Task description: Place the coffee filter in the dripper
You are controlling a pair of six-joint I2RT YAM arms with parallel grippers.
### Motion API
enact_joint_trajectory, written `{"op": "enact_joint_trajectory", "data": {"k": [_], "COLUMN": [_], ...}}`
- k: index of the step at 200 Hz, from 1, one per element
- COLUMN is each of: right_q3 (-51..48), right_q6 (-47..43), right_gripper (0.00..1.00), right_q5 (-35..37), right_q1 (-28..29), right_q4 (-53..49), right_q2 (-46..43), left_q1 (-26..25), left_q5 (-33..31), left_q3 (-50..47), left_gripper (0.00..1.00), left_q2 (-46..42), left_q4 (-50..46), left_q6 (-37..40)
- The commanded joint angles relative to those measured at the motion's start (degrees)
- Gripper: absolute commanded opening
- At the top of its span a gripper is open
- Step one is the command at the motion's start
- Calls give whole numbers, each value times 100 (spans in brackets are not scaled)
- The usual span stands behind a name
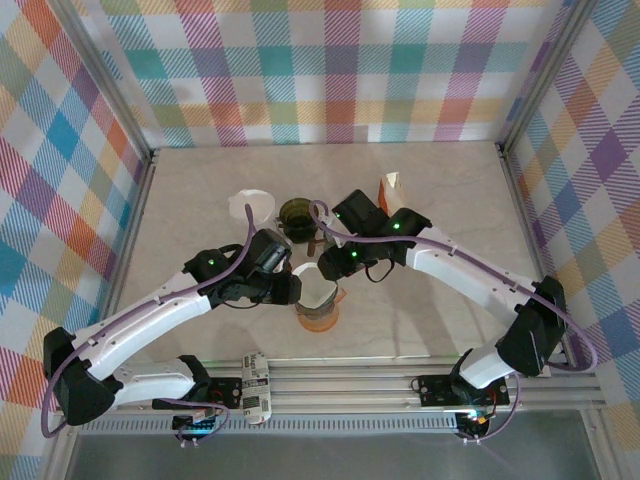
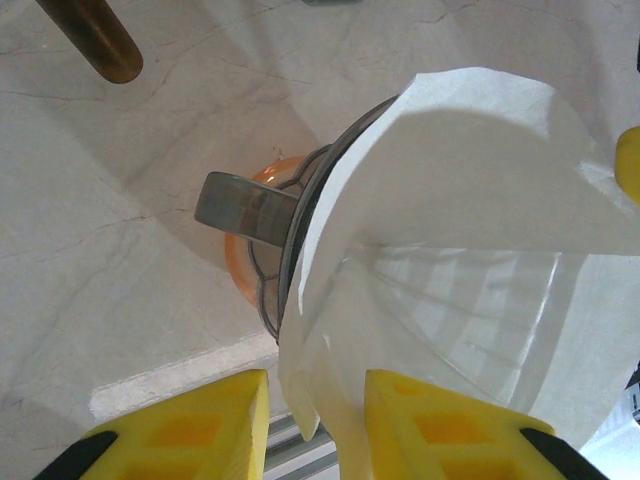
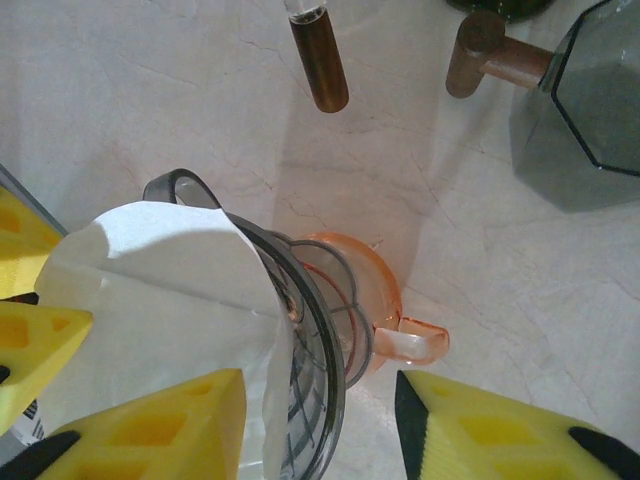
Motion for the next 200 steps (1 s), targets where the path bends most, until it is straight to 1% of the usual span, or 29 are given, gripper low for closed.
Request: {"op": "enact_joint_trajectory", "data": {"k": [1, 12, 33, 70, 106, 128, 135, 143, 161, 167, 182, 200], "right_q3": [-38, -75, -117, -156, -207, -230, -236, -243, -280, -280, -296, -329], "right_q6": [-56, -58, -56, -58, -67, -54, -35, -7, 27, 28, 17, 22], "right_gripper": [38, 34, 30, 28, 22, 21, 23, 26, 39, 42, 43, 42], "right_q5": [-50, -43, -48, 11, 49, 66, 111, 173, 328, 372, 400, 232], "right_q1": [7, 7, 16, 51, 47, 54, 60, 55, 56, 58, 52, 58], "right_q4": [114, 136, 163, 179, 184, 189, 181, 201, 307, 322, 371, 394], "right_q2": [50, 64, 73, 99, 108, 117, 112, 68, -137, -206, -319, -327], "left_q1": [80, 82, 91, 110, 114, 124, 124, 122, 121, 126, 123, 132], "left_q5": [72, 86, 105, 138, 149, 167, 171, 176, 193, 193, 201, 211], "left_q3": [-50, -61, -91, -155, -188, -216, -216, -223, -215, -220, -218, -225], "left_gripper": [32, 32, 32, 32, 32, 32, 32, 32, 32, 32, 33, 33], "left_q2": [30, 30, 33, 41, 38, 38, 30, 33, 30, 33, 39, 31], "left_q4": [32, 52, 71, 128, 159, 186, 201, 203, 222, 213, 219, 231], "left_q6": [35, 36, 27, 3, -14, -29, -26, -39, -38, -41, -34, -35]}}
